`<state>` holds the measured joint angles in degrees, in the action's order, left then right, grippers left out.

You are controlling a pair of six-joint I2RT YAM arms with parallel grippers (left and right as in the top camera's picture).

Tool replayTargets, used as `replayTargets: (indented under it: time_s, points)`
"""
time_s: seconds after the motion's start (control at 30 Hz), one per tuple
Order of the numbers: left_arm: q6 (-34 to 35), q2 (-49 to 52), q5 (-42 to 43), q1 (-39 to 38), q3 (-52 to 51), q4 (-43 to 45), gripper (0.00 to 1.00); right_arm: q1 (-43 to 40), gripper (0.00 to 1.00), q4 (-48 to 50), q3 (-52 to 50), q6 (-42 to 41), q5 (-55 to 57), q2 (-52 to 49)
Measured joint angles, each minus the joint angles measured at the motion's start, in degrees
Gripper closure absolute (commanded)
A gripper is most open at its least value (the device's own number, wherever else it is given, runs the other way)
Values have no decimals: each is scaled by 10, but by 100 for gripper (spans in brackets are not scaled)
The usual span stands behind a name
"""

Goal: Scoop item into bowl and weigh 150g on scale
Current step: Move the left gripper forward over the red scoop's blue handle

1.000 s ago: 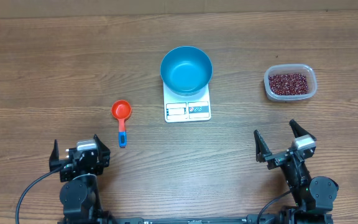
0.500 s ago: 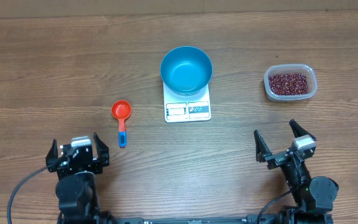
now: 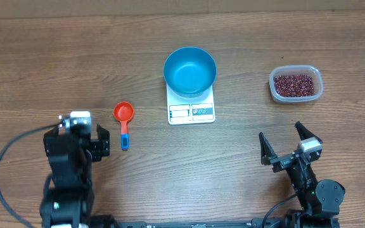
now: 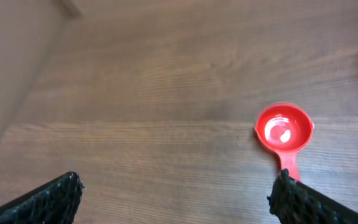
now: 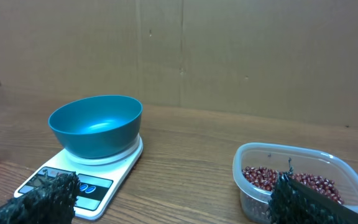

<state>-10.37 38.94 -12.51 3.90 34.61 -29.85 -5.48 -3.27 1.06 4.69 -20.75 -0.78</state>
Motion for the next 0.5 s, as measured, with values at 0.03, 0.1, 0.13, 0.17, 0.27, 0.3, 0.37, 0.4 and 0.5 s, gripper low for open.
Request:
replayTargets:
  time_s: [0.03, 0.1, 0.13, 0.17, 0.27, 0.3, 0.37, 0.4, 0.5]
  points:
    - [2, 19, 1, 0, 13, -9, 0, 0, 0, 0, 0, 0, 0, 0]
    - [7, 58, 6, 0, 41, -28, 0, 0, 0, 0, 0, 0, 0, 0]
    - [10, 78, 7, 0, 55, -38, 0, 0, 0, 0, 0, 0, 0, 0]
    - [12, 95, 8, 0, 68, -49, 0, 0, 0, 0, 0, 0, 0, 0]
    - [17, 149, 12, 0, 109, -79, 0, 0, 0, 0, 0, 0, 0, 0]
    - [18, 167, 12, 0, 122, -90, 0, 0, 0, 0, 0, 0, 0, 0]
    - [19, 196, 12, 0, 146, -107, 0, 0, 0, 0, 0, 0, 0, 0]
    - [20, 209, 13, 0, 156, -117, 0, 0, 0, 0, 0, 0, 0, 0]
    - [28, 246, 14, 0, 186, -140, 0, 0, 0, 0, 0, 0, 0, 0]
